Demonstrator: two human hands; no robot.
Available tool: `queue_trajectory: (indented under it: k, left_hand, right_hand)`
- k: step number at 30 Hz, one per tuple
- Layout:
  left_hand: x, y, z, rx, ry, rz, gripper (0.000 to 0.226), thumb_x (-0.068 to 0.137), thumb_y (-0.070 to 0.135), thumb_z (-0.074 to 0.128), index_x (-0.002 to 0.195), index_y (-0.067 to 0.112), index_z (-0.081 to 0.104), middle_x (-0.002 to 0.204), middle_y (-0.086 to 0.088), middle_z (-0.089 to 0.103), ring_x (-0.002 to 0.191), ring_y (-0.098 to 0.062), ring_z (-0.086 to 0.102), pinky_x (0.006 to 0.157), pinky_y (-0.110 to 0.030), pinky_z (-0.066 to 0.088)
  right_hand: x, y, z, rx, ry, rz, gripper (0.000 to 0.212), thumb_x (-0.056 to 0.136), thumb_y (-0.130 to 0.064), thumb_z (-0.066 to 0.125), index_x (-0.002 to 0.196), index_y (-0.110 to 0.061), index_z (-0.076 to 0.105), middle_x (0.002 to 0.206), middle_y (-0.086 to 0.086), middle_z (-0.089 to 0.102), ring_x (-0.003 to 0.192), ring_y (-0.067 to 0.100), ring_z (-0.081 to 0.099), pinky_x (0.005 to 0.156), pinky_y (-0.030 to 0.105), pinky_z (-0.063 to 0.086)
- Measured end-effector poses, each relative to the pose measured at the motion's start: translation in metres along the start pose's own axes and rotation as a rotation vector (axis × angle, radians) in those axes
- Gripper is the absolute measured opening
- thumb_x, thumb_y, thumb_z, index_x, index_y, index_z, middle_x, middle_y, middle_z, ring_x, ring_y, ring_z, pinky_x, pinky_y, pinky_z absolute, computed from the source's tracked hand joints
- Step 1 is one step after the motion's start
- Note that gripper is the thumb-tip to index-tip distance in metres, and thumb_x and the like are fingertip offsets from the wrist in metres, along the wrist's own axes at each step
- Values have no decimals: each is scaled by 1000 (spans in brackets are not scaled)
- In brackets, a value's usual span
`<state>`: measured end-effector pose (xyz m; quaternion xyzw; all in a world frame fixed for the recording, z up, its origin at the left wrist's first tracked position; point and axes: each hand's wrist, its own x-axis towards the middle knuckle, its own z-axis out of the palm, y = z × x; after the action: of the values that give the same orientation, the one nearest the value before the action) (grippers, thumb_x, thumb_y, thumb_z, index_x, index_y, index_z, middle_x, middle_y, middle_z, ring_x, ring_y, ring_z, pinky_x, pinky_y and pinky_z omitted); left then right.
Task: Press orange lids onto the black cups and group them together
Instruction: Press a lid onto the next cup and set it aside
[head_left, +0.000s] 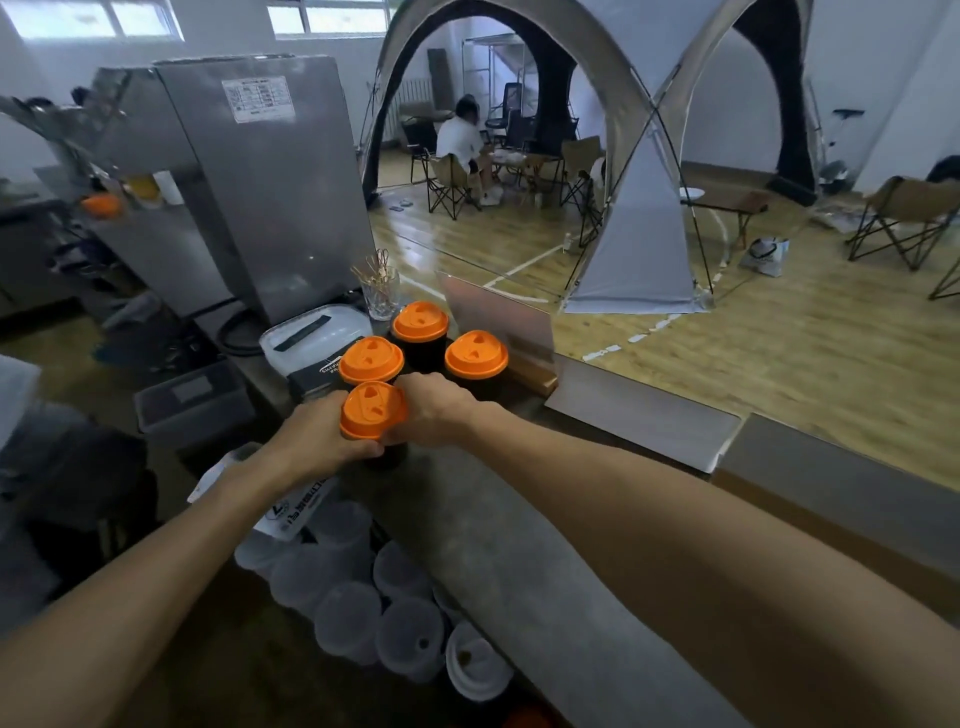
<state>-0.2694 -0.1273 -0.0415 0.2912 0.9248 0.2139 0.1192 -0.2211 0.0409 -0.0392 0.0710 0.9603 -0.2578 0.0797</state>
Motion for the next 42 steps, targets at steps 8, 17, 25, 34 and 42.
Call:
queue_trajectory:
  k: [8,17,25,34,42]
  left_hand:
    - [-33,68,20,-10,-112,126,77,67,42,89,129,24,49,119,9,59,110,-12,56,95,-35,47]
    - [-93,261,105,13,-336,628,81,65,53,87,134,31,50,121,17,58,112,-3,55,101,-30,47]
    - [-183,396,212,44,-522,921,90,61,65,84,136,38,42,130,18,55,115,-3,53,101,-32,48]
    - [-235,459,280,5,-665,1012,85,70,60,81,142,39,41,137,15,55,124,-5,51,109,-38,44]
    - [-229,451,292,-82,-650,975,88,67,66,79,143,40,43,136,19,55,122,-1,52,108,-34,46]
  right_hand:
    - [-109,43,-28,2,93,28,55,74,-49,82,112,-19,56,106,3,63,94,21,61,81,42,54]
    - [-345,148,-65,-69,300,345,61,71,-66,76,111,-24,55,105,-2,63,92,18,58,80,42,53]
    - [-553,209,-32,-67,443,638,64,69,-68,75,117,-32,52,115,-11,61,99,10,56,86,32,50]
    - [-645,235,-4,17,511,786,77,72,-63,77,136,-31,47,132,-10,56,119,9,53,102,34,46]
    - [-646,243,-2,83,515,815,78,70,-63,78,134,-31,48,129,-11,57,115,8,55,100,31,48]
